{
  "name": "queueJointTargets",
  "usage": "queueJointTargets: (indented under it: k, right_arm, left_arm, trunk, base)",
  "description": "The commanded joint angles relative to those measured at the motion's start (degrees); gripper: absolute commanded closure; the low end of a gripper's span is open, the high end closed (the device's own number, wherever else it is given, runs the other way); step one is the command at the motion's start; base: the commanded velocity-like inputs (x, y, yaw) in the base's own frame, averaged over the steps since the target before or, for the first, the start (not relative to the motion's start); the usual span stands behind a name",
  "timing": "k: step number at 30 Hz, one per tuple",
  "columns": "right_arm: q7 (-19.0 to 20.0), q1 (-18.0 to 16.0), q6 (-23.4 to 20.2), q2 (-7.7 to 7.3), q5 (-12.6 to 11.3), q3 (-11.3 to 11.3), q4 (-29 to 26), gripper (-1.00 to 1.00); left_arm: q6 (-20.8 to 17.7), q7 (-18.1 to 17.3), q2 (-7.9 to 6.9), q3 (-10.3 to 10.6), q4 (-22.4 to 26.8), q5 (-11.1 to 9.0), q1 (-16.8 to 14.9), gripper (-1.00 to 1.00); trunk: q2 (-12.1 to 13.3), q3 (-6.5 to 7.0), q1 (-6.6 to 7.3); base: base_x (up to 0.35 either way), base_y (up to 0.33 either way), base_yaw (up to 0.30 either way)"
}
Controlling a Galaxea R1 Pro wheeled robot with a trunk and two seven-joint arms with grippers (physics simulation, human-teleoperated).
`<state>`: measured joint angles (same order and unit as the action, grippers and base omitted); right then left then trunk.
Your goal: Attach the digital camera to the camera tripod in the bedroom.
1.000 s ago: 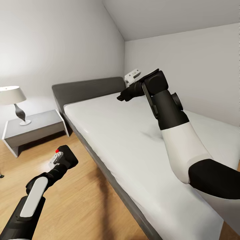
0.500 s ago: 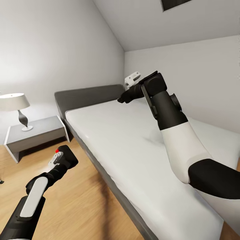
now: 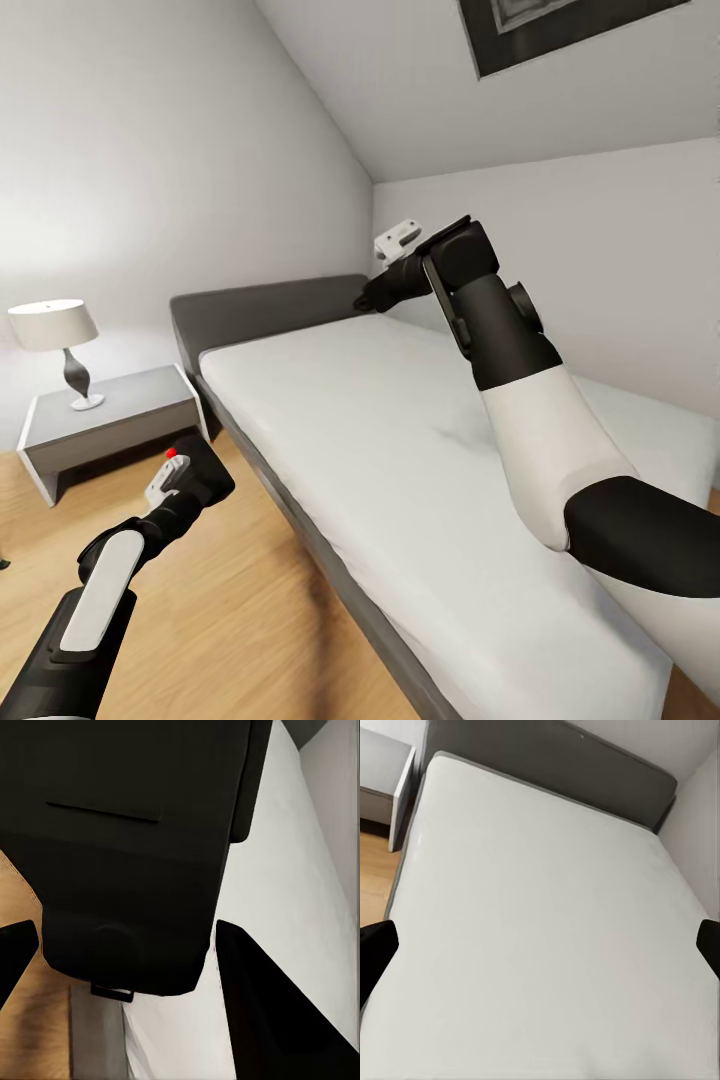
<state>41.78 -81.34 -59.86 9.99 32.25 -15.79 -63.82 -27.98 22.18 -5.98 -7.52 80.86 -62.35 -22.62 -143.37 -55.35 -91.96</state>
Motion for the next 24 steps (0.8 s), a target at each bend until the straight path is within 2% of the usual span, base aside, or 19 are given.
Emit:
queueJointTargets:
  k: [1, 11, 24]
  right_arm:
    - [0.5, 0.0, -0.1, 0.01, 0.6, 0.0, 0.0, -1.0]
    - [0.6, 0.1, -0.1, 0.01, 0.6, 0.0, 0.4, -1.0]
    - [0.7, 2.6, -0.1, 0.01, 0.8, 0.0, 0.4, -1.0]
  left_arm:
    - [-0.2, 0.3, 0.0, 0.0, 0.1, -0.5, 0.0, 1.0]
    - [-0.3, 0.3, -0.01, 0.0, 0.1, -0.4, 0.0, 1.0]
    - [-0.3, 0.4, -0.08, 0.0, 0.1, -0.4, 0.0, 1.0]
  trunk:
    - [0.0, 0.16, 0.03]
    - [0.1, 2.38, 0.29]
    - [5.3, 4.71, 3.14]
  base:
    - [0.0, 0.0, 0.0]
    - [0.0, 0.0, 0.0]
    - [0.0, 0.0, 0.0]
